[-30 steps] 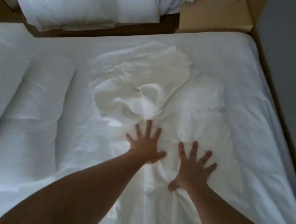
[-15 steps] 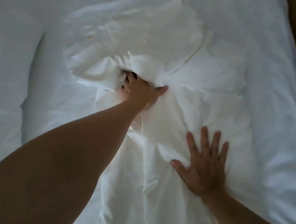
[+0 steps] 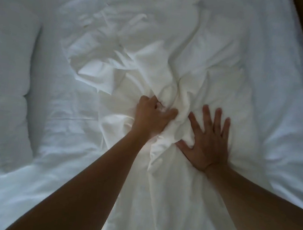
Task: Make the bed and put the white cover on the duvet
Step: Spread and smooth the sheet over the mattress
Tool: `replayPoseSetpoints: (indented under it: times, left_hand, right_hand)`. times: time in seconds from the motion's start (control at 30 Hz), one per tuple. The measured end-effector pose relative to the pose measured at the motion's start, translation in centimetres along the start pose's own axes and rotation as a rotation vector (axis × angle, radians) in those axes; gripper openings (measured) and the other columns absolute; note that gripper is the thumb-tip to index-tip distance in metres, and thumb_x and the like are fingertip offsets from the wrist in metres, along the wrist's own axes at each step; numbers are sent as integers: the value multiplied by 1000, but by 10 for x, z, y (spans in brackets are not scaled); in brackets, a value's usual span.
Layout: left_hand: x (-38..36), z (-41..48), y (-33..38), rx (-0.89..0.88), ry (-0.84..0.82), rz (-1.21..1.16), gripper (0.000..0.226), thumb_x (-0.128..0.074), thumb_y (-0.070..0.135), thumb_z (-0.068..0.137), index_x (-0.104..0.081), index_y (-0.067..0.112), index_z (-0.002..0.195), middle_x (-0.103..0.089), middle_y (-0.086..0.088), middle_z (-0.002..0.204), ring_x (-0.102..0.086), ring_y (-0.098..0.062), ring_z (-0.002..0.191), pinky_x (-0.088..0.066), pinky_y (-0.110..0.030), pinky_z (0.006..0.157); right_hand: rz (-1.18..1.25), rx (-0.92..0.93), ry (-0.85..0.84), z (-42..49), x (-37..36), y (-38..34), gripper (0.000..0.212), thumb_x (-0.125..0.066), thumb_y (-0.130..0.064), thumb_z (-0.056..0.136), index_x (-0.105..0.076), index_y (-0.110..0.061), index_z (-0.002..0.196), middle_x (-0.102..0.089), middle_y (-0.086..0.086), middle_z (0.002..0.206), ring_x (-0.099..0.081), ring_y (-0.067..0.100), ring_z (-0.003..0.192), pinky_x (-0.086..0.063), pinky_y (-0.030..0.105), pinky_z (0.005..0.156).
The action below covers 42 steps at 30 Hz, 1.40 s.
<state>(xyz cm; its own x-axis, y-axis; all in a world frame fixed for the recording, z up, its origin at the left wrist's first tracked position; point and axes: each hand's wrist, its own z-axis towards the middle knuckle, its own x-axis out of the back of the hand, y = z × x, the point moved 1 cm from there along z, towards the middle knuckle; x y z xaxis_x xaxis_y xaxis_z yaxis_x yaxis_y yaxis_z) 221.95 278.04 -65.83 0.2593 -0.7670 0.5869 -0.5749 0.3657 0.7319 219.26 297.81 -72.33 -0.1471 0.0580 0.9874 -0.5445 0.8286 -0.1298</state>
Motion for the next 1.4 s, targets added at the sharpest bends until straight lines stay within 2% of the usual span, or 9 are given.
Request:
replayPoseSetpoints:
  times: [0.13,0.33,0.5,0.6,0.73,0.83,1.0,1.2,1.4]
  left_hand:
    - [13,-36,19,65,-31,-283,19,-68,12,88,-57,13,73,-62,4,72,-59,-18,66,-51,-32,58]
    - [-18,-62,161,-249,-63,-237,38,-62,9,85,-35,22,61,-36,4,61,-35,-16,64,-32,-32,62]
    - [-94,-111,237,-366,-436,-106,16,-61,12,94,-62,21,81,-66,1,90,-60,-20,86,-49,-33,81]
    - [-90,-127,190,-315,-188,72,29,-55,20,99,-65,23,126,-63,2,136,-58,-21,120,-41,-30,105]
    - [-72,-150,79,71,-199,425,75,-67,54,89,-31,41,154,-21,-5,165,-25,-37,148,-31,-59,116]
    - [-89,-188,37,116,-421,605,114,-71,74,73,3,51,156,26,-1,166,18,-39,153,-16,-78,112]
    - [-119,-231,11,-12,-446,794,126,-74,74,68,23,59,148,53,-9,150,42,-46,140,-2,-87,103]
    - [-137,-246,22,-6,-456,763,132,-74,78,66,22,49,152,51,-16,150,42,-51,137,-2,-90,98]
    - [-168,-260,37,-471,-571,958,62,-64,68,84,-66,29,131,31,-5,165,35,-45,145,6,-88,100]
  right_hand:
    - [162,-3,5,-4,31,-6,84,-36,-82,85,-47,-28,150,-28,10,164,-17,39,153,-9,60,122]
    - [1463,-397,-129,-65,126,20,76,-76,-43,86,-40,-25,150,-65,-10,124,-66,-6,102,-53,17,85]
    - [1308,-903,259,-46,183,114,33,-59,-21,98,-61,-1,124,-68,8,111,-67,30,106,-52,35,84]
    - [1041,-1095,331,-43,186,150,48,-53,-17,99,-45,4,141,-49,26,143,-49,40,131,-40,40,105]
    - [281,-250,549,-69,184,73,47,-61,-17,77,-59,-10,123,-49,22,137,-46,42,128,-27,48,115]
    - [140,438,63,-76,151,26,37,-64,-20,82,-67,-14,119,-57,18,134,-52,39,126,-35,52,112]
    - [-131,-33,-567,-35,116,111,86,-59,-65,79,-14,-56,152,-9,-4,166,-16,33,151,-12,79,110]
    - [-529,-144,-301,-24,146,147,48,-50,-34,85,-53,-38,132,-53,8,133,-46,36,129,-28,67,109]
    - [-164,218,-432,-92,87,78,66,-43,-32,101,-17,-21,160,-7,13,168,-10,37,153,-18,51,123]
